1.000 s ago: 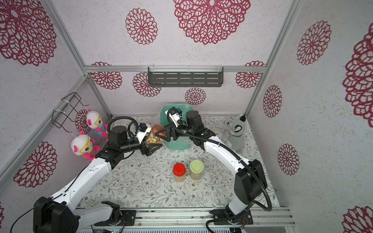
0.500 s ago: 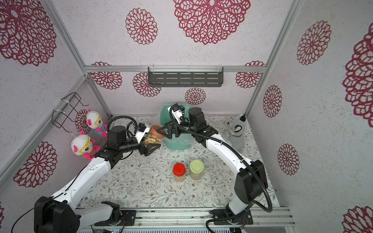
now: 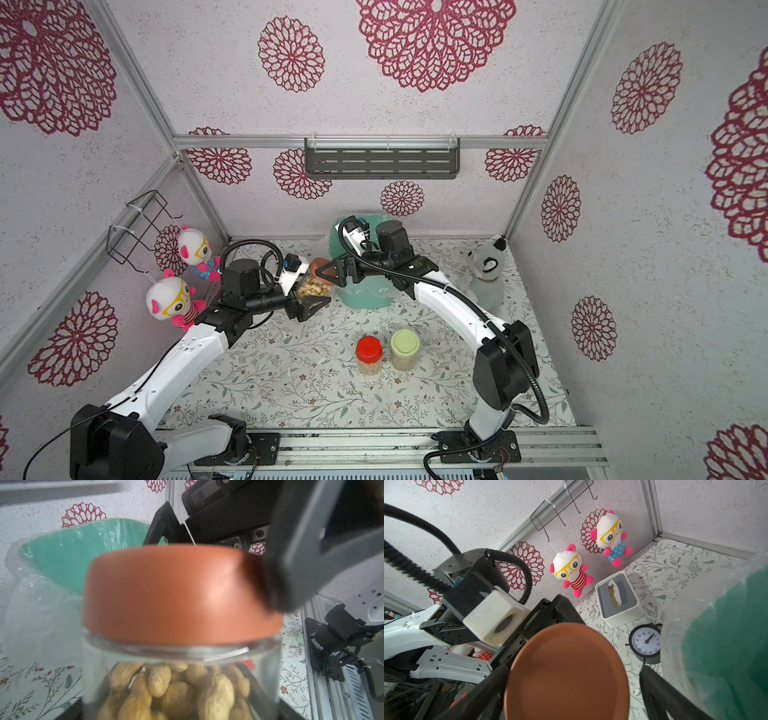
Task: Empty moldy peanuts from jars
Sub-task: Unscrew the lid from the jar.
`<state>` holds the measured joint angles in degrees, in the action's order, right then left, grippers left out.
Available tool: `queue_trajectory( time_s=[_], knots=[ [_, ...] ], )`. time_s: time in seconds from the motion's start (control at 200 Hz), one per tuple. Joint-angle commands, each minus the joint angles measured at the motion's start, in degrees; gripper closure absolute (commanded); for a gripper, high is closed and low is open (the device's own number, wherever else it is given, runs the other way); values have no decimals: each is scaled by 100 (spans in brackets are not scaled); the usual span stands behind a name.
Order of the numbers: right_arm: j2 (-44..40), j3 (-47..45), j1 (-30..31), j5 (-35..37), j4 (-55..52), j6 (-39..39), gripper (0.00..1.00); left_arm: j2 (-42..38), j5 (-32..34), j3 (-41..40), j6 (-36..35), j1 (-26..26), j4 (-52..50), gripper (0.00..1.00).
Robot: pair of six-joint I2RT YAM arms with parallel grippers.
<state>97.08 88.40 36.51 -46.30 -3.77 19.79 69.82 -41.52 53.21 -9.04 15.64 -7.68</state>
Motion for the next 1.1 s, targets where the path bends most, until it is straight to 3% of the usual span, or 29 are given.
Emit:
queue_trajectory(
  time_s=[0.0, 0.52, 0.761, 0.986, 1.096],
  knots=[
    [-25, 254, 71, -37, -51, -194, 1, -80, -197, 229, -209, -14, 453, 100],
    [74, 344, 89, -26, 150, -2, 1, -92, -332, 222, -294, -8, 311, 100],
    [32, 259, 67, -21, 209, 45, 8, -84, -296, 199, -343, -9, 312, 100],
    [-62, 102, -24, -194, 470, 109, 28, -88, -321, 181, -342, -21, 311, 100],
    [-153, 9, -130, -624, 480, -287, 47, -76, -532, 224, -383, -79, 209, 100]
  ],
)
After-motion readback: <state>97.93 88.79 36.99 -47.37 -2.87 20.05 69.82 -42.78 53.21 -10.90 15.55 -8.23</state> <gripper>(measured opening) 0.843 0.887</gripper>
